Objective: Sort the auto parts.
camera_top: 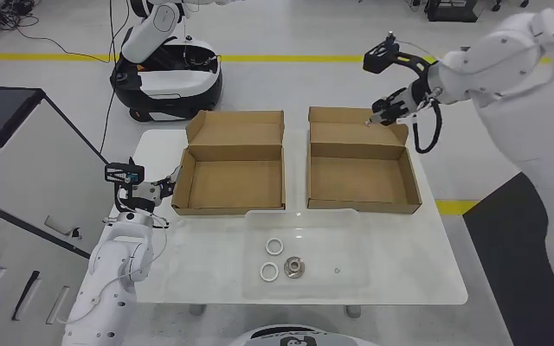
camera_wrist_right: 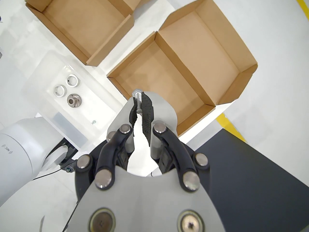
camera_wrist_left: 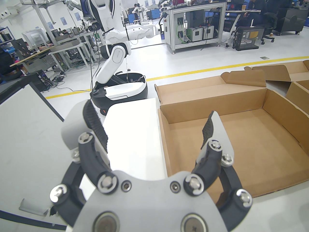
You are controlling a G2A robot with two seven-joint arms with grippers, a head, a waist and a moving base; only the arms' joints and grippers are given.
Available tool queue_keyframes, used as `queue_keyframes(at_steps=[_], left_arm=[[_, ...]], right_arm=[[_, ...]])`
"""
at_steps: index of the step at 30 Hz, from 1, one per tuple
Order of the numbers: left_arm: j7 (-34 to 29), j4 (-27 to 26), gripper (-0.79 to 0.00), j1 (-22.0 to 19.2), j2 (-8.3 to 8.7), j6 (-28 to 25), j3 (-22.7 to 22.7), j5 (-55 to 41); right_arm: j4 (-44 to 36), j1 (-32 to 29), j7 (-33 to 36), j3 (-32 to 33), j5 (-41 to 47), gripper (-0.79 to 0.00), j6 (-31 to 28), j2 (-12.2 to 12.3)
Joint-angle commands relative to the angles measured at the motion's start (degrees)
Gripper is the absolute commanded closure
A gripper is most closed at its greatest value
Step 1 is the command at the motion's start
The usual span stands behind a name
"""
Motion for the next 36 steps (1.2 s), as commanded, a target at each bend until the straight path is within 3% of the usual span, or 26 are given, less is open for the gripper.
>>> queue_keyframes(at_steps=[1,16,36], left_arm=[[0.0,0.0,-0.785,0.0,0.0,0.0,0.0,0.0],[0.0,0.0,-0.785,0.0,0.0,0.0,0.0,0.0],[0.0,0.0,-0.785,0.0,0.0,0.0,0.0,0.0]], right_arm=[[1.6,0.3,0.0,-2.3,-0.8,0.0,0.1,-0.1],[9.3,-3.4,-2.9,-10.4,-8.9,0.0,2.2,-2.1],[16.3,-8.8,-5.4,-13.9,-16.4,0.0,1.4,-3.4]])
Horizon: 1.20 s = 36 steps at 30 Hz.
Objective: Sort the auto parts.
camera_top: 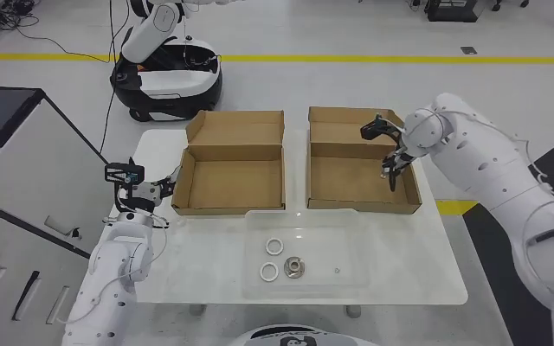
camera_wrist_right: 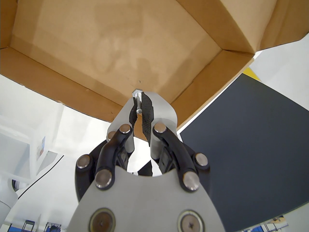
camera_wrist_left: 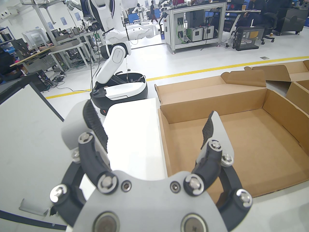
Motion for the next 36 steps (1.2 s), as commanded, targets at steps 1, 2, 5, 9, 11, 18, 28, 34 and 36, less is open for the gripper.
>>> queue_keyframes(at_steps=[1,2,5,9,11,18,28,34,36], left_arm=[[0.0,0.0,-0.785,0.0,0.0,0.0,0.0,0.0],[0.0,0.0,-0.785,0.0,0.0,0.0,0.0,0.0],[0.0,0.0,-0.785,0.0,0.0,0.0,0.0,0.0],[0.0,0.0,-0.785,0.0,0.0,0.0,0.0,0.0],[0.0,0.0,-0.785,0.0,0.0,0.0,0.0,0.0],[0.0,0.0,-0.785,0.0,0.0,0.0,0.0,0.0],[0.0,0.0,-0.785,0.0,0.0,0.0,0.0,0.0],[0.0,0.0,-0.785,0.0,0.0,0.0,0.0,0.0],[0.0,0.0,-0.785,0.0,0.0,0.0,0.0,0.0]], right_arm=[[0.2,-0.5,-0.3,-0.2,-0.9,0.0,-0.2,-0.1],[0.4,-0.7,-0.5,-0.3,-1.3,0.0,-0.2,-0.1],[0.8,-1.3,-1.3,-0.7,-2.7,0.0,-0.2,-0.3],[1.5,-1.9,-2.7,-1.0,-4.6,0.0,0.0,-0.7],[1.8,-2.1,-3.5,-1.3,-6.1,0.0,0.1,-0.9],[3.4,-3.1,-5.8,-0.9,-7.2,0.0,1.1,-1.4],[5.7,-4.3,-7.7,-1.0,-8.2,0.0,0.5,-2.5],[7.1,-4.5,-8.2,-0.9,-8.4,0.0,0.4,-3.3],[7.4,-4.6,-8.2,-0.9,-8.4,0.0,0.3,-3.5]])
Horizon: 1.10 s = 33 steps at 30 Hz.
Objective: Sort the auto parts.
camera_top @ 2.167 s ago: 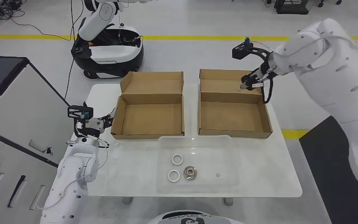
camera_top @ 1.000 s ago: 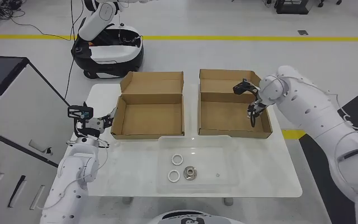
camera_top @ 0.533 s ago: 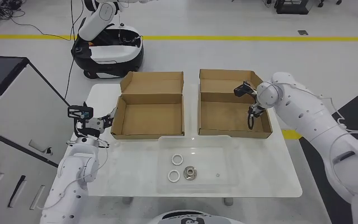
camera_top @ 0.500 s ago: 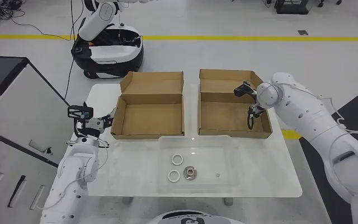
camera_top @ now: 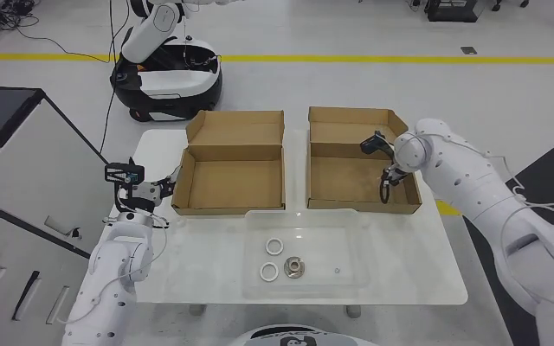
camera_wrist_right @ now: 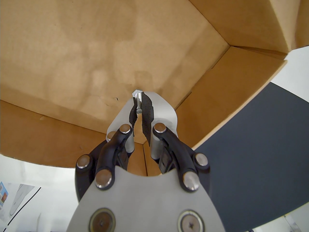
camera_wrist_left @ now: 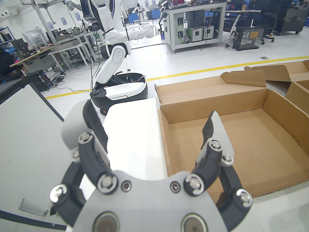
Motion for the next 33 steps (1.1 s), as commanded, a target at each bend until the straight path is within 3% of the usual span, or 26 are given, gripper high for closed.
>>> queue_keyframes(at_steps=[1,8,9,10,12,13,14,25,33], left_arm=[[0.0,0.0,-0.785,0.0,0.0,0.0,0.0,0.0],[0.0,0.0,-0.785,0.0,0.0,0.0,0.0,0.0],[0.0,0.0,-0.785,0.0,0.0,0.0,0.0,0.0],[0.0,0.0,-0.785,0.0,0.0,0.0,0.0,0.0],[0.0,0.0,-0.785,0.0,0.0,0.0,0.0,0.0],[0.0,0.0,-0.785,0.0,0.0,0.0,0.0,0.0],[0.0,0.0,-0.785,0.0,0.0,0.0,0.0,0.0],[0.0,0.0,-0.785,0.0,0.0,0.0,0.0,0.0],[0.0,0.0,-0.785,0.0,0.0,0.0,0.0,0.0]], right_arm=[[0.3,-0.1,0.0,0.0,0.0,0.0,0.0,-0.3],[1.1,-0.4,-0.1,0.1,-0.1,0.0,-0.2,-1.1],[1.3,-0.4,0.1,0.1,-0.2,-0.046,-0.2,-1.2],[1.4,-0.4,0.0,0.1,-0.2,-0.188,-0.3,-1.3],[1.8,-0.4,-0.1,0.4,0.0,-0.388,-0.3,-1.5],[2.0,-0.4,-0.1,0.5,-0.1,-0.73,-0.4,-1.6],[2.1,-0.3,-0.1,0.6,-0.1,-0.785,-0.4,-1.6],[-2.3,0.7,2.1,3.1,-1.6,-0.785,-1.5,-1.3],[-12.7,1.0,8.3,7.6,-0.8,-0.785,-3.9,0.7]])
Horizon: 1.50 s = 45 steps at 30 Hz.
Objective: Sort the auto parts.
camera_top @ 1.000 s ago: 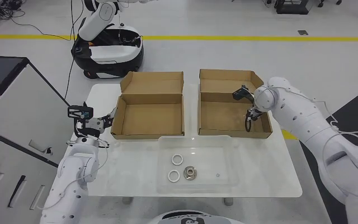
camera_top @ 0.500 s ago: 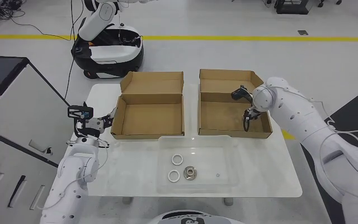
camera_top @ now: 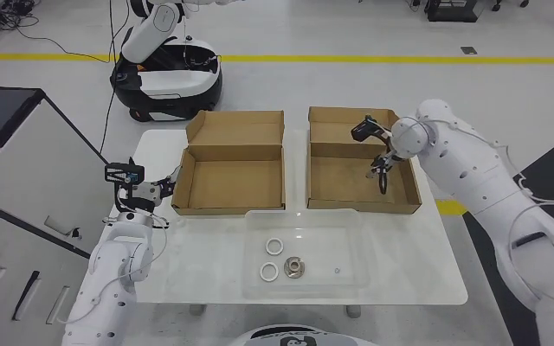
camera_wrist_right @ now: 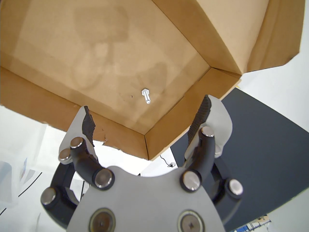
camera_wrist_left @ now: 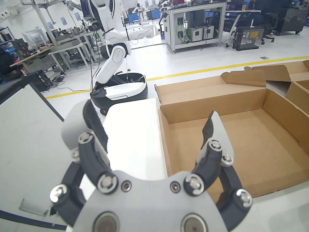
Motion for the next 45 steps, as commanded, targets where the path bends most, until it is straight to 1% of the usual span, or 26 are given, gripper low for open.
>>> queue_keyframes(at_steps=[1,6,8,10,15,20,29,34,40,45], left_arm=[[0.0,0.0,-0.785,0.0,0.0,0.0,0.0,0.0],[0.0,0.0,-0.785,0.0,0.0,0.0,0.0,0.0],[0.0,0.0,-0.785,0.0,0.0,0.0,0.0,0.0],[0.0,0.0,-0.785,0.0,0.0,0.0,0.0,0.0],[0.0,0.0,-0.785,0.0,0.0,0.0,0.0,0.0],[0.0,0.0,-0.785,0.0,0.0,0.0,0.0,0.0],[0.0,0.0,-0.785,0.0,0.0,0.0,0.0,0.0],[0.0,0.0,-0.785,0.0,0.0,0.0,0.0,0.0],[0.0,0.0,-0.785,0.0,0.0,0.0,0.0,0.0],[0.0,0.0,-0.785,0.0,0.0,0.0,0.0,0.0]], right_arm=[[-3.3,-0.3,1.6,1.5,1.0,-0.785,-0.7,0.6],[-12.3,-1.7,5.6,5.1,2.5,-0.785,-0.8,2.2],[-15.7,-2.8,6.0,6.4,4.5,-0.785,-0.6,2.8],[-18.8,-3.6,6.0,6.7,4.1,-0.785,-0.7,3.5],[-26.2,-4.1,6.0,5.9,7.5,-0.785,0.3,5.0],[-31.8,-2.4,6.0,3.4,11.9,-0.785,2.0,6.0],[-36.4,2.1,6.0,-3.6,18.2,-0.785,4.9,6.8],[-38.1,3.9,6.0,-7.0,20.9,-0.785,6.7,6.7],[-40.4,4.5,6.0,-10.3,23.2,-0.785,7.5,6.1],[-42.5,3.8,6.0,-12.7,23.9,-0.785,6.0,5.6]])
